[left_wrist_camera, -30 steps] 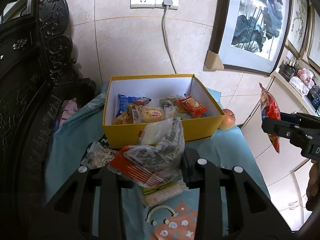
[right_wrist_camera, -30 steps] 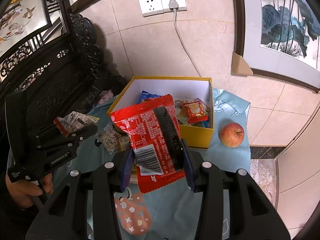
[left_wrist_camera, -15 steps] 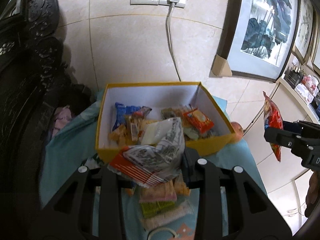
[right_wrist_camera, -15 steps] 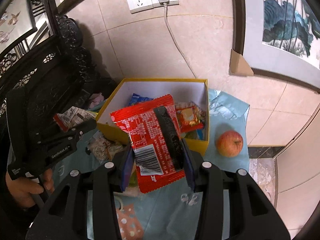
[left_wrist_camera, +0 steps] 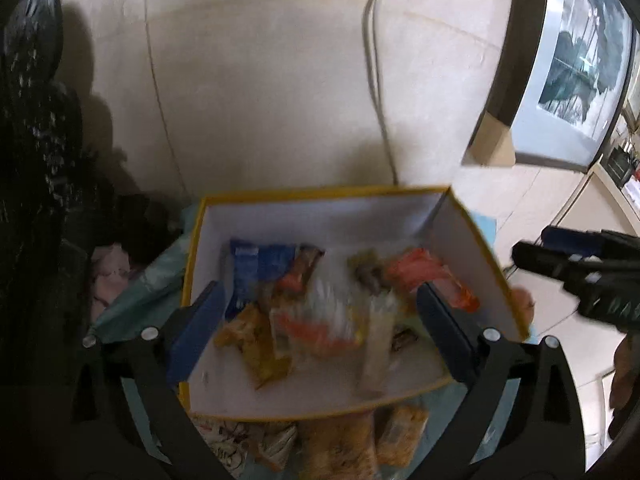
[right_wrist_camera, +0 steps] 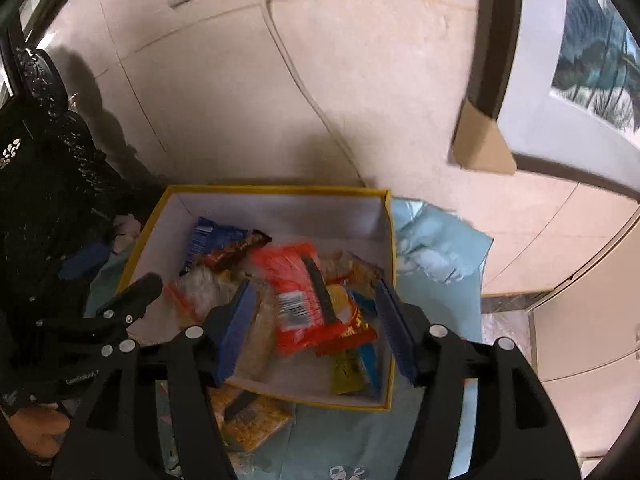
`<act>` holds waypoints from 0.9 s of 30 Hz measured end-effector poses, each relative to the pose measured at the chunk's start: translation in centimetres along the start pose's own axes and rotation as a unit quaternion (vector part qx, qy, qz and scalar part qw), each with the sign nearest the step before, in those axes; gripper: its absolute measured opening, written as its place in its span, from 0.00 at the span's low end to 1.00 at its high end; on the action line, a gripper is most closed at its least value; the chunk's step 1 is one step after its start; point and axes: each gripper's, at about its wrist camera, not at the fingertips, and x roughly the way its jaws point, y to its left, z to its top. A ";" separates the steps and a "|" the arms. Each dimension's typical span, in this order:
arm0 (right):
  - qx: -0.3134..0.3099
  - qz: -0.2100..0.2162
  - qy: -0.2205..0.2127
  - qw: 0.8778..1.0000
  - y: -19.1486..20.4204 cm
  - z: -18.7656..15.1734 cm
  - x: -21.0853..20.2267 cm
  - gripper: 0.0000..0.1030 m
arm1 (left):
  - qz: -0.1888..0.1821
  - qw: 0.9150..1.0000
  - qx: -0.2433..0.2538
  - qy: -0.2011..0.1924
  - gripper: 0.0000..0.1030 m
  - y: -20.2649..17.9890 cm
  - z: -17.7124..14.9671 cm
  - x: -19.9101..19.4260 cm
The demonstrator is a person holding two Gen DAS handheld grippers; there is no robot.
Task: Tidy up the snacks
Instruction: 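Carry both packets over the yellow box and open both grippers, then grasp long rice-cracker bag with left gripper while right grasps square rice-cracker bag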
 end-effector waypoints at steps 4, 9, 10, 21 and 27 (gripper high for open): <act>0.001 0.021 0.022 1.000 0.1 -4.2 0.6 0.61 | 0.003 1.000 -0.015 0.006 0.95 1.7 -3.9 -0.4; -0.019 0.039 0.065 0.997 1.6 -11.2 1.7 0.63 | -0.026 0.999 0.020 -0.011 0.95 1.6 -12.5 -2.4; -0.018 0.041 0.072 0.996 1.6 -12.4 1.8 0.63 | -0.030 0.998 0.055 0.005 0.95 0.8 -15.1 -2.2; 0.003 0.020 0.145 0.989 1.0 -19.3 2.7 0.63 | -0.049 0.981 0.160 0.095 0.92 -2.7 -24.5 1.9; 0.009 0.023 0.151 0.988 2.0 -19.0 3.4 0.63 | -0.075 0.976 0.173 0.105 0.28 -3.2 -25.3 -0.3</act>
